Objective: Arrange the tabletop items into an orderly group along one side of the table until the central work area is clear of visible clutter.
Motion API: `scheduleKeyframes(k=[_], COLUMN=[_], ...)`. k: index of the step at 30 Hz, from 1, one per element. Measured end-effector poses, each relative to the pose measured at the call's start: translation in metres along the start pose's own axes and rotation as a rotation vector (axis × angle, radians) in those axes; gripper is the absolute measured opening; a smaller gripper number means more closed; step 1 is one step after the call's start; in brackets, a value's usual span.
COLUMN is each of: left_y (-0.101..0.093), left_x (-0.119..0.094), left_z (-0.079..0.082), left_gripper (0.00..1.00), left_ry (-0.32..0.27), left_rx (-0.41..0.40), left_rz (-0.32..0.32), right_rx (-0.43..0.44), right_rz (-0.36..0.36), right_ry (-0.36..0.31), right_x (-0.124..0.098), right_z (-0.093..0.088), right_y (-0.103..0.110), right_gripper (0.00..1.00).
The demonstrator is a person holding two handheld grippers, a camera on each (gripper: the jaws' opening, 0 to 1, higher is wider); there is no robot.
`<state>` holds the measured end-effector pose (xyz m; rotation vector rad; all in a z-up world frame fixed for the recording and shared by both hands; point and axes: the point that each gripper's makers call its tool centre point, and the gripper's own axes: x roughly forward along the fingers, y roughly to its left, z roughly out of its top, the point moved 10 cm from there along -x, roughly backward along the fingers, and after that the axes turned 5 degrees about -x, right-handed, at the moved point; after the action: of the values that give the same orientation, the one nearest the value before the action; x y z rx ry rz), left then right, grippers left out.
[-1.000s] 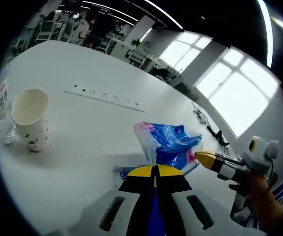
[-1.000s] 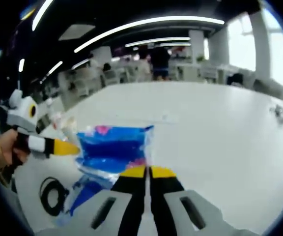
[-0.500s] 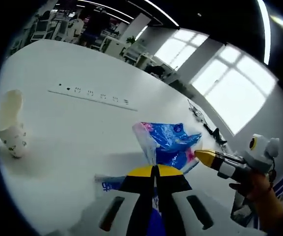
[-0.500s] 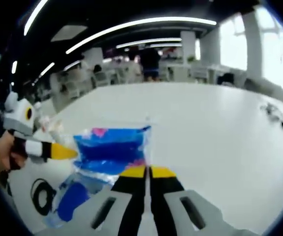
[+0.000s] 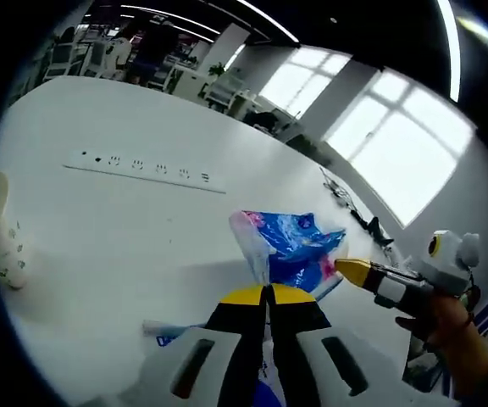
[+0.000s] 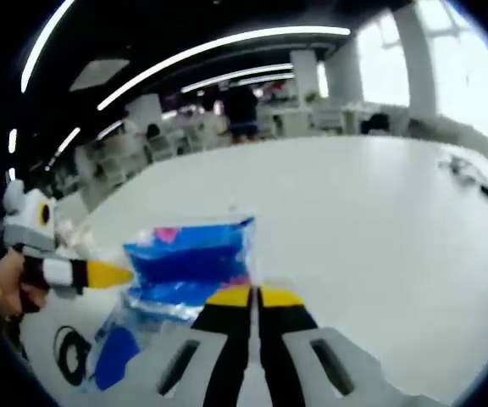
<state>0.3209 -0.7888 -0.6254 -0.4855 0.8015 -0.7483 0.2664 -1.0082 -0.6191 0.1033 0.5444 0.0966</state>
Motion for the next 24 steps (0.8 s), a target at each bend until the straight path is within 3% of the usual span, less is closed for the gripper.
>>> scheduleKeyframes(k=[24], left_y=[0.0], left_x=[0.042], left_z=[-0.014], left_gripper=[0.0], left_ry=[0.044], left_rx=[-0.045], left_rz=[0.028], right_rx=[-0.005], right_rz=[-0.035], right_ry=[0.06], right_x=[0.023], right_z=[-0.008], right_y=[-0.032], right_gripper=[0.0])
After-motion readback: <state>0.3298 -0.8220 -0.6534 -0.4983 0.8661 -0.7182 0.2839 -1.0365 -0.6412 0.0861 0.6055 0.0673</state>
